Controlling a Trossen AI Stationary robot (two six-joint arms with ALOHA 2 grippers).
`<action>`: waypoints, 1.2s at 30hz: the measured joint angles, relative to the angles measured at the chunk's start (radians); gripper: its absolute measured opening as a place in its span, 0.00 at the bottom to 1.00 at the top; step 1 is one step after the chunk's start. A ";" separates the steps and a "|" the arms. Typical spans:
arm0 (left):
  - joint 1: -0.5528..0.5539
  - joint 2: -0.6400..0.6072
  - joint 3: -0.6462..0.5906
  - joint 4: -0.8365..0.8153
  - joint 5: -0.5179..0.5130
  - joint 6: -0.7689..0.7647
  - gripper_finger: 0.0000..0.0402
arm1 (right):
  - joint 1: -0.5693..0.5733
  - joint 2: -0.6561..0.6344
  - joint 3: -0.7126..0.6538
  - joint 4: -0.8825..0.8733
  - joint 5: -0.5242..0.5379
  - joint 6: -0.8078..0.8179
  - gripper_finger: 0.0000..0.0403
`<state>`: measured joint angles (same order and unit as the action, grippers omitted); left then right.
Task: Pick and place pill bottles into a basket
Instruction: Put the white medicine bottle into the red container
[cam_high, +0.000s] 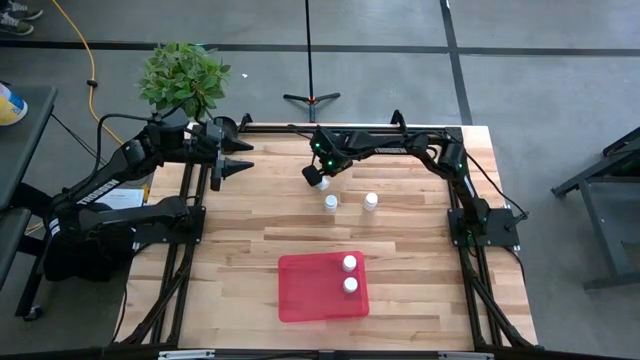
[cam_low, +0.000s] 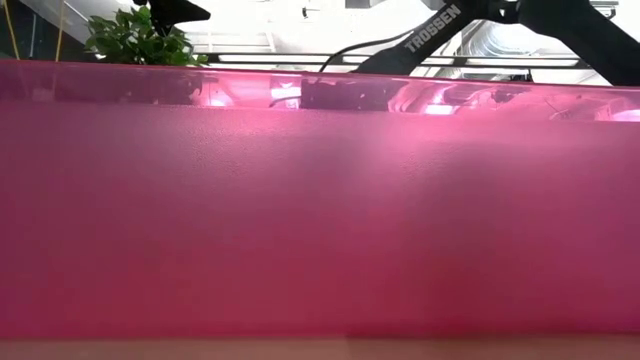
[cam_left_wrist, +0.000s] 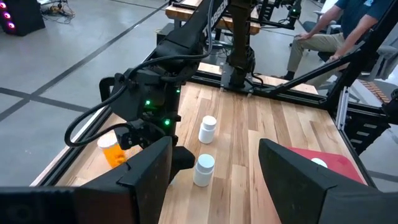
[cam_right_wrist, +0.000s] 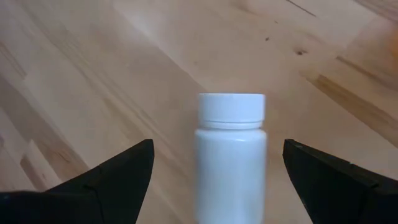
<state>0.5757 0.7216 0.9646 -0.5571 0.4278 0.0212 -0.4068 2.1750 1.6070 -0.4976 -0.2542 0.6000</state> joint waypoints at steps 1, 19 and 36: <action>0.000 0.000 0.000 0.000 0.000 0.000 0.69 | 0.000 0.000 0.000 0.000 0.000 -0.001 0.86; 0.000 0.000 0.000 -0.003 -0.002 -0.004 0.69 | 0.000 -0.002 0.002 0.001 0.000 0.004 0.71; 0.000 0.000 0.000 -0.022 -0.003 -0.005 0.69 | 0.022 -0.002 0.002 0.001 -0.056 -0.011 0.55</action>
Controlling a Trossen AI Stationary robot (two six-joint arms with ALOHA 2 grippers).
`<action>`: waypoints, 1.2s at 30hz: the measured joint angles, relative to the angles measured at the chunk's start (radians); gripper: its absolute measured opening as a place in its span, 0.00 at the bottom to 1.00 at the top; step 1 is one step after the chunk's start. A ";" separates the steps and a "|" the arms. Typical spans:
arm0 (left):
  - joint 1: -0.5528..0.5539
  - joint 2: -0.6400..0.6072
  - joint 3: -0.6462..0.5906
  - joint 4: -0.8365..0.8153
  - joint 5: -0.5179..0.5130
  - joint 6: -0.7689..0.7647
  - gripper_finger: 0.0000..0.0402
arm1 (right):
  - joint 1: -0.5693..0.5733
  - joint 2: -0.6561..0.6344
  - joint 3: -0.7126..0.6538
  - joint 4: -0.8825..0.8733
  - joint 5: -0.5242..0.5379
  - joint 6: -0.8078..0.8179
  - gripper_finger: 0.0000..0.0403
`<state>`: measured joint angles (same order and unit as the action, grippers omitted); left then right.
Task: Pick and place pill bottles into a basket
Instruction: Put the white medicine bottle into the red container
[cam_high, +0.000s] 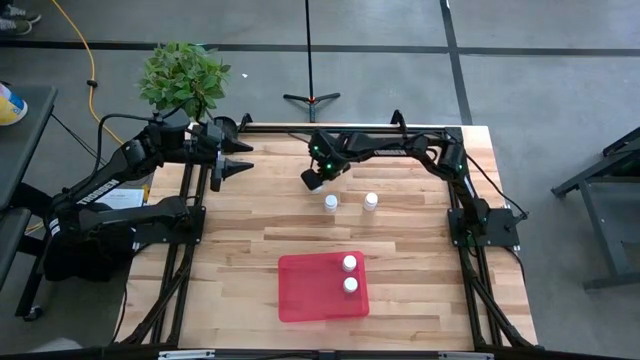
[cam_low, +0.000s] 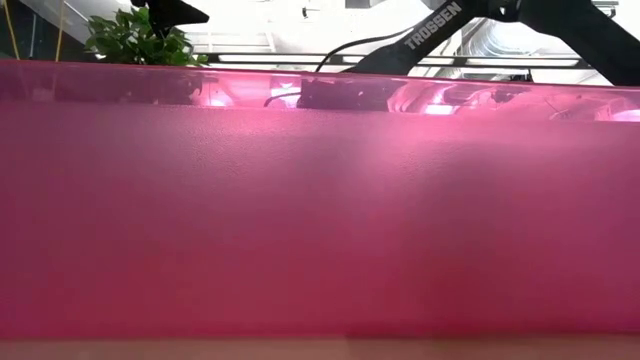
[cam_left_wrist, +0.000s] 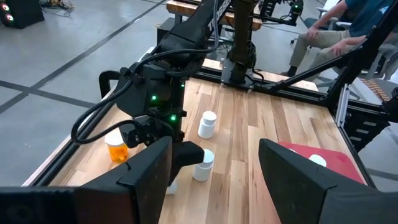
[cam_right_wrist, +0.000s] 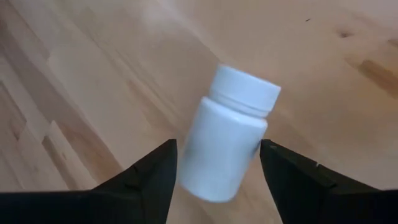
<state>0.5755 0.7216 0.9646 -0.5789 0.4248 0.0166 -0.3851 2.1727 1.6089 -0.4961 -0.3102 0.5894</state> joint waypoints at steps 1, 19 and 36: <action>0.000 0.000 0.000 0.000 0.000 0.000 0.69 | 0.000 0.000 0.000 0.000 -0.001 0.001 0.55; 0.000 0.000 0.000 0.001 0.017 -0.022 0.69 | -0.003 -0.001 0.000 0.152 -0.052 0.110 0.71; 0.000 0.000 0.000 0.003 0.017 -0.022 0.69 | -0.002 0.008 0.000 0.148 -0.005 0.179 0.72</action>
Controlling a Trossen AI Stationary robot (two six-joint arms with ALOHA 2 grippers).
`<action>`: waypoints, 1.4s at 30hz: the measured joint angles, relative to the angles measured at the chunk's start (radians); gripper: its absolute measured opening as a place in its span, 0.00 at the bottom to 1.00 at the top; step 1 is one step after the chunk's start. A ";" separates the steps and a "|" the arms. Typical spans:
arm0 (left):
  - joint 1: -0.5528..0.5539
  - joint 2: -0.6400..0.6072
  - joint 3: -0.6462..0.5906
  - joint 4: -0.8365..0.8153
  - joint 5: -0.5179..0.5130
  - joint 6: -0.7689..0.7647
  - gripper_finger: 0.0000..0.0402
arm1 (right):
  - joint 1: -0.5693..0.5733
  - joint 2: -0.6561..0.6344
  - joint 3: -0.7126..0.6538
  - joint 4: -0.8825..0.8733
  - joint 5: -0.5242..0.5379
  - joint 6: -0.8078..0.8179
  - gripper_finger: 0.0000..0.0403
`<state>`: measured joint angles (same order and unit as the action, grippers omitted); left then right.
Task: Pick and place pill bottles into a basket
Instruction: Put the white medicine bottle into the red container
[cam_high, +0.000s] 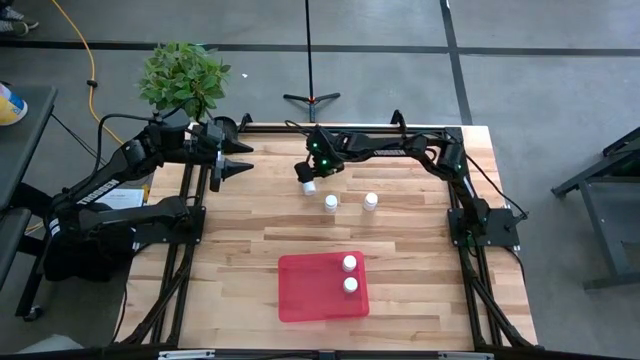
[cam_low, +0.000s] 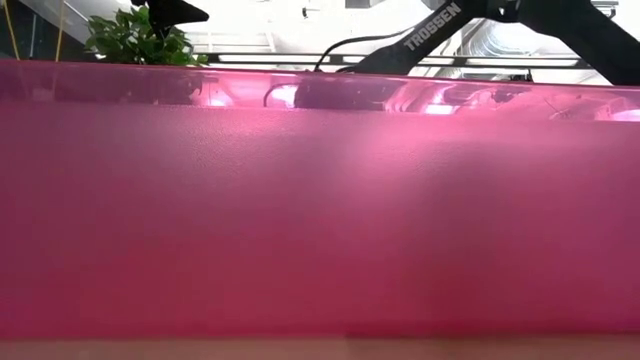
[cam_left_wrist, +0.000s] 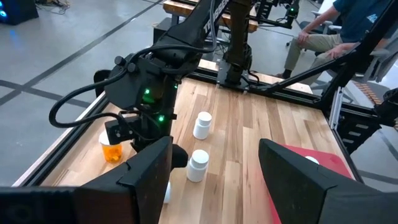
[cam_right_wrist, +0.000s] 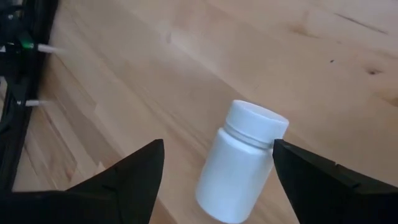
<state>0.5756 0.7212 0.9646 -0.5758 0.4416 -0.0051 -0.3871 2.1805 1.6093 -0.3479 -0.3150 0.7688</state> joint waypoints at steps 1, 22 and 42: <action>0.000 0.000 0.000 0.000 0.000 0.000 0.69 | 0.002 0.010 0.000 0.006 -0.003 0.007 0.72; 0.000 0.000 0.000 -0.002 0.003 0.000 0.69 | 0.032 0.076 0.003 0.025 -0.016 0.025 0.66; 0.000 0.000 0.000 -0.032 0.003 0.000 0.69 | 0.036 0.080 0.000 0.022 -0.089 -0.059 0.39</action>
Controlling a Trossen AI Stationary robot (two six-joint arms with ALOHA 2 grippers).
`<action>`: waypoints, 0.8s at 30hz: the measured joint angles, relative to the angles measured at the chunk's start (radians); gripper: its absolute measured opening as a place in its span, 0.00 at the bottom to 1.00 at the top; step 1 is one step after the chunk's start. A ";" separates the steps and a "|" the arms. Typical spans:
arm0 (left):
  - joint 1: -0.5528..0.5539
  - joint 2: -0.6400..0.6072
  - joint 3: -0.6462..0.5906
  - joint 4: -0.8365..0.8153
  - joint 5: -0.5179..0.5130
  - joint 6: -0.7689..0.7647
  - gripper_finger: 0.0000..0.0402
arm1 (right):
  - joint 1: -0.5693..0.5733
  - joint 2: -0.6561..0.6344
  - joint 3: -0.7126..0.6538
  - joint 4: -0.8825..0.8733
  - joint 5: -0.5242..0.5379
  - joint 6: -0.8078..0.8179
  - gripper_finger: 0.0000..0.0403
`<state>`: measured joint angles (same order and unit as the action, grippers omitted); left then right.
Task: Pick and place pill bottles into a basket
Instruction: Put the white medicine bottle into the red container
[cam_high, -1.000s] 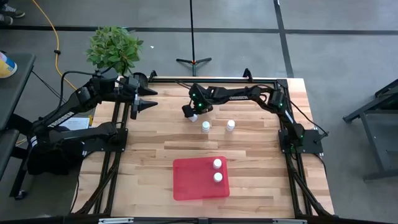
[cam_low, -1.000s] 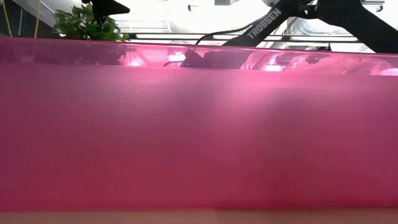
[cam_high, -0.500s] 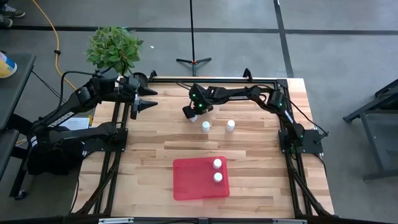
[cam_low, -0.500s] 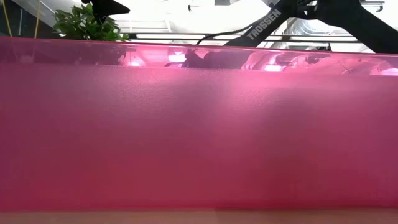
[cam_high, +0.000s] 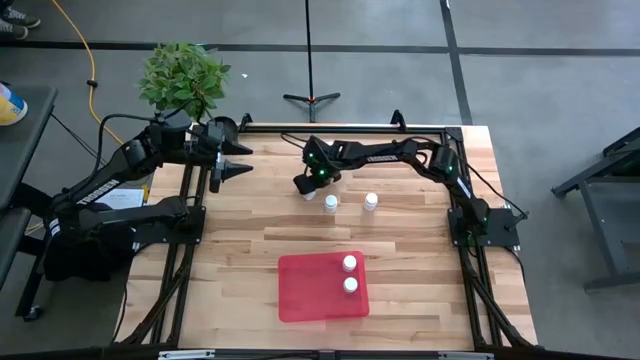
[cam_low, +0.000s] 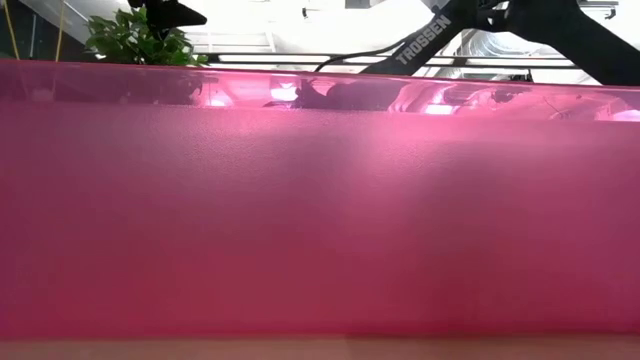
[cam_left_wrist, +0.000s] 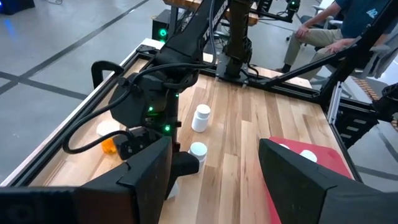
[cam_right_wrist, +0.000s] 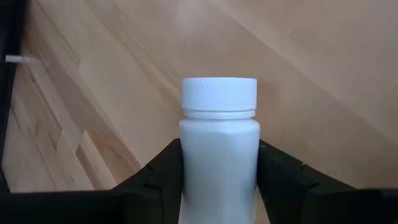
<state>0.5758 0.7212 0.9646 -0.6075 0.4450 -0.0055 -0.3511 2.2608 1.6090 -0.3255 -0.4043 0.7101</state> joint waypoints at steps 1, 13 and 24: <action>0.000 0.000 0.000 0.000 0.000 0.000 0.69 | 0.000 0.000 0.005 -0.003 -0.003 -0.001 0.39; 0.000 0.000 0.000 0.000 0.000 -0.011 0.69 | 0.029 0.003 0.270 -0.179 0.051 -0.128 0.37; 0.000 0.000 0.000 0.007 0.000 -0.030 0.69 | 0.101 0.000 0.630 -0.461 0.213 -0.284 0.37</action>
<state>0.5758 0.7212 0.9646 -0.6010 0.4454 -0.0353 -0.2502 2.2608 2.2393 -0.7863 -0.1909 0.4265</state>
